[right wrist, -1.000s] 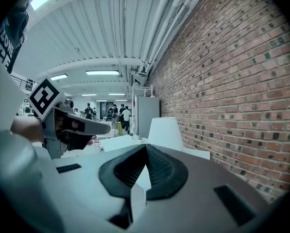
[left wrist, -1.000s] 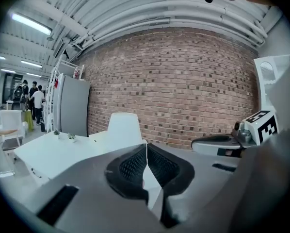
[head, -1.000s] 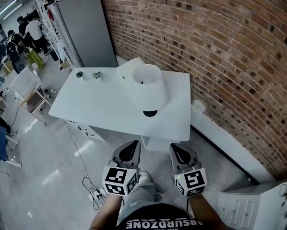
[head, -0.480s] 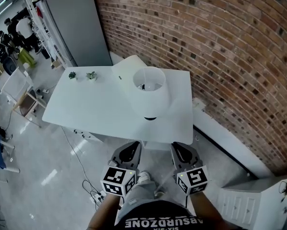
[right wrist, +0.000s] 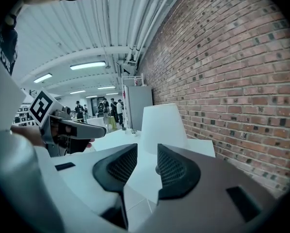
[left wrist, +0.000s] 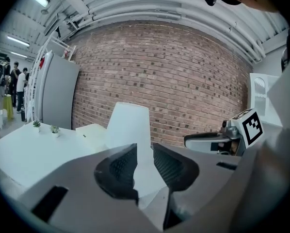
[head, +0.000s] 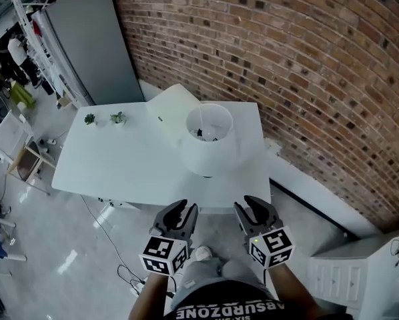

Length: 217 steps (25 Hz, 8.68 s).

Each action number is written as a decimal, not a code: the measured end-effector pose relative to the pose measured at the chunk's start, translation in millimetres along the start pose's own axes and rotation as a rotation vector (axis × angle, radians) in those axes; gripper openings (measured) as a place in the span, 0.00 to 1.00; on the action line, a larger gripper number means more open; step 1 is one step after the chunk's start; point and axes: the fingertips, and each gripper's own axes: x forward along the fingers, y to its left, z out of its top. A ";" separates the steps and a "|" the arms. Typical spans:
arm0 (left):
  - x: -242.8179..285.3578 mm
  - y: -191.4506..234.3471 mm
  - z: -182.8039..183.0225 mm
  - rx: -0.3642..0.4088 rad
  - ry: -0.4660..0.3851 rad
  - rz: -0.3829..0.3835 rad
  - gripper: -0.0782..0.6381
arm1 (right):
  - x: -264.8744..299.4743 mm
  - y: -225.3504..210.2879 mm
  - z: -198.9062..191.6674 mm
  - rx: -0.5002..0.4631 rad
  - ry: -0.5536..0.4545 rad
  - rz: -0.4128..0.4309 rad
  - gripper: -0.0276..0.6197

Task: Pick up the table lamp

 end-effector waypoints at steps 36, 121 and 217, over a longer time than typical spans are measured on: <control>97.5 99.6 -5.7 -0.234 0.118 -0.148 0.50 | 102.4 -80.8 -19.8 0.337 0.089 0.121 0.52; 169.3 128.2 4.7 -1.277 -0.311 -0.786 0.21 | 173.2 -108.1 6.5 1.280 -0.332 0.770 0.13; 110.3 83.0 151.3 -0.978 -0.516 -0.918 0.20 | 105.9 -91.9 147.6 1.005 -0.574 0.907 0.14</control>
